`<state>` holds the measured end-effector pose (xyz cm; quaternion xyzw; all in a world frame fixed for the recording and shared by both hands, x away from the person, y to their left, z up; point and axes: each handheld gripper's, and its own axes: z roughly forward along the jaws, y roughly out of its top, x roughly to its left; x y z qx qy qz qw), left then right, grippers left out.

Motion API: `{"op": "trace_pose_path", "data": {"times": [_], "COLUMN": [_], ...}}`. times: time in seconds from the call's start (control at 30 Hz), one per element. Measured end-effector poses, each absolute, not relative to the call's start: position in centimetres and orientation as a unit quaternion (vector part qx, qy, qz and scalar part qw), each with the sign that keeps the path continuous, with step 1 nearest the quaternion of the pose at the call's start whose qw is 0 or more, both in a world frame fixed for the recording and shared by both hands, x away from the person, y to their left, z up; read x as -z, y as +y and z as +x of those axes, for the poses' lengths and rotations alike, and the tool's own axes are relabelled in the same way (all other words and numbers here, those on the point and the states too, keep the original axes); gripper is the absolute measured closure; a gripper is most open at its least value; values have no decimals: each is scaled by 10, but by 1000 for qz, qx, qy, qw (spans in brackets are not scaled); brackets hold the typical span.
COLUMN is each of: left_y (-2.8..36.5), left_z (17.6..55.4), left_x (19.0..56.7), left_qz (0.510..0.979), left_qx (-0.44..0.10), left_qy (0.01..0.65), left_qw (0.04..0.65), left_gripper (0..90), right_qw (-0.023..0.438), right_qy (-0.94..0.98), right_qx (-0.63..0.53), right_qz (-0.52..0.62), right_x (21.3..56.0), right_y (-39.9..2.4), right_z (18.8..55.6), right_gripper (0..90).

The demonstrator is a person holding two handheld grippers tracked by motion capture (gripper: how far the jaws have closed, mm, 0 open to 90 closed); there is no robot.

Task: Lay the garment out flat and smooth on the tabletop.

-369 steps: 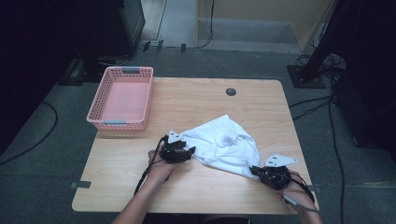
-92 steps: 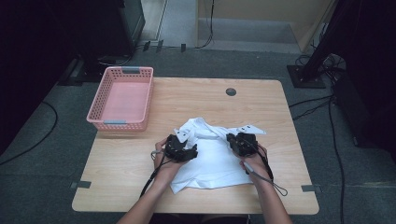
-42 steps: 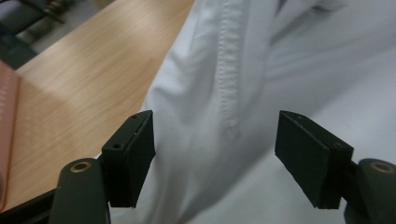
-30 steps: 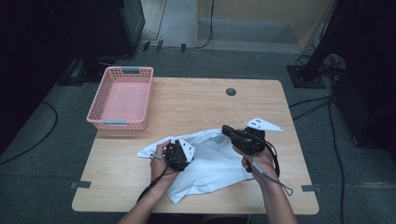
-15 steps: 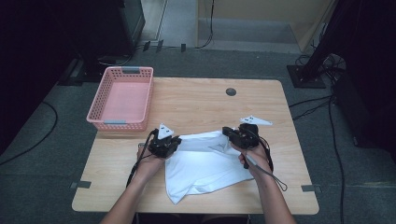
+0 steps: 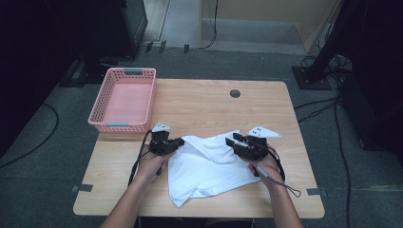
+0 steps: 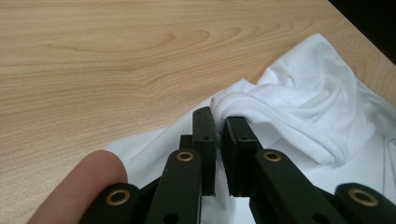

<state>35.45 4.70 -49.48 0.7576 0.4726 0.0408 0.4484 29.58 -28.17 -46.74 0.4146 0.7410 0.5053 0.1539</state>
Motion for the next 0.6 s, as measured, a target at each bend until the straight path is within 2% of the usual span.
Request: {"op": "trace_pose_path", "data": {"times": [0.2, 0.37, 0.5, 0.6], "left_y": [43, 41, 44, 47], "left_z": [357, 359, 360, 361], "left_x": [485, 482, 483, 484], "left_qz": [753, 750, 751, 749], "left_qx": [-36, -37, -35, -25], "left_qy": [471, 474, 477, 477], "left_qw": [458, 459, 456, 459], "left_gripper": [859, 856, 857, 855], "right_qw": [176, 178, 171, 176], "right_qy": [815, 845, 850, 854], "right_qx": [-446, -402, -387, -375], "right_qz": [327, 304, 316, 317], "right_x": [486, 502, 513, 521], "right_y": [-263, -248, -252, -257], "right_z": [272, 276, 284, 285], "right_gripper": [604, 571, 511, 532]}}
